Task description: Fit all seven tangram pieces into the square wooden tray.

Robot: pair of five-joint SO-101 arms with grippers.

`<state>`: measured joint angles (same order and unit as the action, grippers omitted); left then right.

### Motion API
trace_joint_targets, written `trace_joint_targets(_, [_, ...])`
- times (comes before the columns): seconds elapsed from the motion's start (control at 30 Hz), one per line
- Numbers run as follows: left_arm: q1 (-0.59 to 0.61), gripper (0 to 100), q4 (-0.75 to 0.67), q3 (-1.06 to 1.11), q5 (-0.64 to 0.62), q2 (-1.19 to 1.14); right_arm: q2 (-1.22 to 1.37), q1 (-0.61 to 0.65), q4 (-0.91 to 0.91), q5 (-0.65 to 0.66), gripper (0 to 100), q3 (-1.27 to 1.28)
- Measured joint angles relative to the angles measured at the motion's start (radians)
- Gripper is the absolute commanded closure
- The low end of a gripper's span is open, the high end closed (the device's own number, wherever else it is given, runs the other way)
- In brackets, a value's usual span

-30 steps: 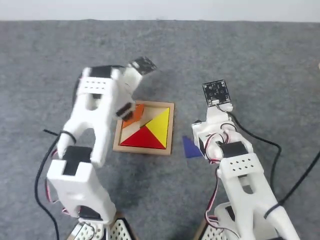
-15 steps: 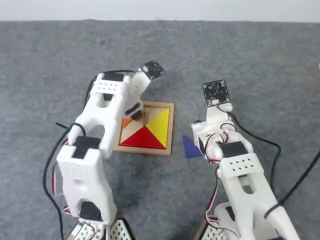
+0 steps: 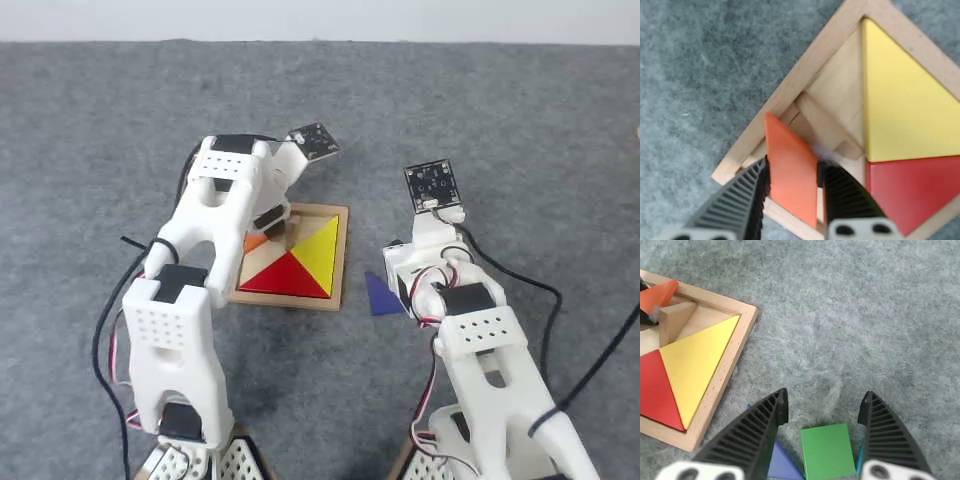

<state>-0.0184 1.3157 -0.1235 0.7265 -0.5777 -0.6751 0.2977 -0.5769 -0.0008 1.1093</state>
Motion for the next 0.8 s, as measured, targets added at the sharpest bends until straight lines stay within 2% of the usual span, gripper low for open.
trace_joint_targets(0.33, [0.123,98,0.107,-0.002,0.006,0.140,0.000,0.000,0.000,0.000,75.7,0.000])
trace_joint_targets(0.63, [0.213,97,0.186,-0.002,0.023,0.155,0.000,0.000,0.000,0.000,75.7,0.000])
trace_joint_targets(0.8, [0.269,85,0.147,-0.002,0.020,0.155,0.000,0.000,0.000,0.000,75.7,0.000])
